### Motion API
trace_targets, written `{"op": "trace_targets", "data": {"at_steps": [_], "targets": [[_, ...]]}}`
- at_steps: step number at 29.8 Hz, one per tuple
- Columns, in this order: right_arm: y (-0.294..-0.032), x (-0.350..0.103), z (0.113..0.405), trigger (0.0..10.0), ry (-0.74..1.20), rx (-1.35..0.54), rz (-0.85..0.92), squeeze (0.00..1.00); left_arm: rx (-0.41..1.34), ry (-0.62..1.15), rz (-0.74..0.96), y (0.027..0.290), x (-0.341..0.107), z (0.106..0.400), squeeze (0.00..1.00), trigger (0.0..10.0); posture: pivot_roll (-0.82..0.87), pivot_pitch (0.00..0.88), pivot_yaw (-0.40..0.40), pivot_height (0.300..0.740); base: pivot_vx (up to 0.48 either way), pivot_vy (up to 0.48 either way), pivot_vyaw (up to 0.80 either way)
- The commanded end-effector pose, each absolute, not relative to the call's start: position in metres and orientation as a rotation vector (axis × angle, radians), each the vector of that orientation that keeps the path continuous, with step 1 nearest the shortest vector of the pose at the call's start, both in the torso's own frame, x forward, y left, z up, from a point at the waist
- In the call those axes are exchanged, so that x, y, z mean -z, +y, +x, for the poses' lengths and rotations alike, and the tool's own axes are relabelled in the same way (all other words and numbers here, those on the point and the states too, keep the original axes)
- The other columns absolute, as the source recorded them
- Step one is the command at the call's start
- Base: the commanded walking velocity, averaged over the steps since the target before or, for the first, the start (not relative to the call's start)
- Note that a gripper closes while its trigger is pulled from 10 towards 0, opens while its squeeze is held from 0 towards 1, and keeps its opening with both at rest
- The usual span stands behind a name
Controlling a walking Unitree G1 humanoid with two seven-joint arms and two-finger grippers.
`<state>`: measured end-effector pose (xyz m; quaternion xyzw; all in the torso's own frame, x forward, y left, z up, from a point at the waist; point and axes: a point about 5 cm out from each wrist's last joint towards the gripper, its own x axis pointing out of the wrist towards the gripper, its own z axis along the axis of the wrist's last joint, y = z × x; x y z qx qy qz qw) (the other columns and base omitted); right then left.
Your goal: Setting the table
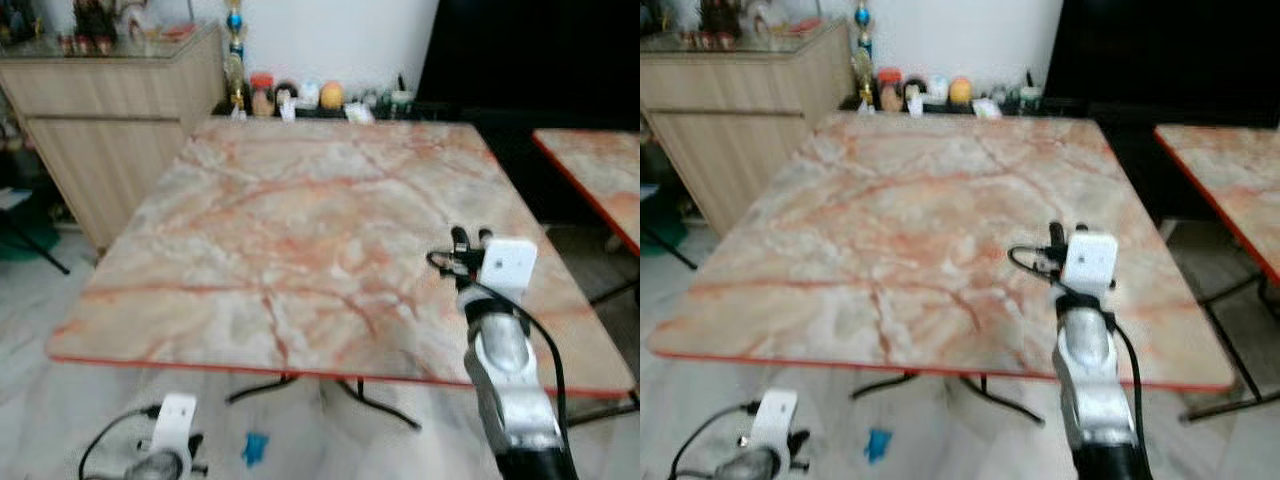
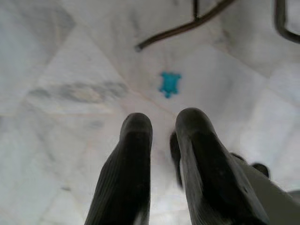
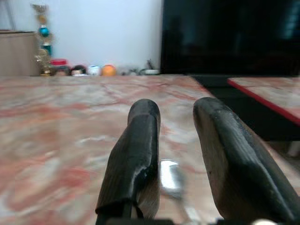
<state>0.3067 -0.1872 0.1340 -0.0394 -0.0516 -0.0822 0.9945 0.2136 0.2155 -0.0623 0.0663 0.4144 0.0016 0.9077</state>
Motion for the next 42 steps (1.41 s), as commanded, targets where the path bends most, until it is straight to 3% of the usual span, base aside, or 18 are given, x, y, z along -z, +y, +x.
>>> {"op": "trace_targets", "data": {"at_steps": [1, 18, 34, 35, 36, 42], "targets": [[-0.182, -0.136, 0.309, 10.0, -0.102, 0.147, -0.074, 0.0, -0.002, 0.868, 0.166, 0.22, 0.062, 0.213, 0.0, 10.0, 0.1, 0.0, -0.04, 0.74, 0.0, 0.0, 0.0], [-0.181, -0.126, 0.312, 10.0, -0.014, 0.119, -0.105, 0.0, -0.013, 0.863, 0.146, 0.219, 0.061, 0.214, 0.0, 10.0, 0.1, 0.0, -0.042, 0.74, 0.0, -0.045, 0.0], [-0.221, -0.098, 0.331, 10.0, 0.272, 0.137, -0.047, 0.0, -0.007, 0.864, 0.137, 0.218, 0.062, 0.214, 0.0, 10.0, 0.1, 0.0, -0.036, 0.74, 0.0, 0.0, 0.0], [-0.222, -0.099, 0.333, 10.0, 0.278, 0.123, -0.026, 0.62, -0.008, 0.864, 0.137, 0.219, 0.062, 0.214, 0.0, 10.0, 0.1, 0.0, -0.036, 0.74, 0.0, 0.0, 0.0], [-0.222, -0.099, 0.334, 10.0, 0.283, 0.113, 0.001, 1.0, -0.009, 0.864, 0.138, 0.219, 0.062, 0.214, 0.0, 10.0, 0.1, 0.0, -0.036, 0.74, 0.0, 0.0, 0.0], [-0.237, -0.101, 0.342, 10.0, 0.301, 0.13, 0.023, 1.0, -0.01, 0.862, 0.137, 0.219, 0.061, 0.214, 0.0, 10.0, 0.1, 0.0, -0.035, 0.74, 0.0, 0.0, 0.0]]}}
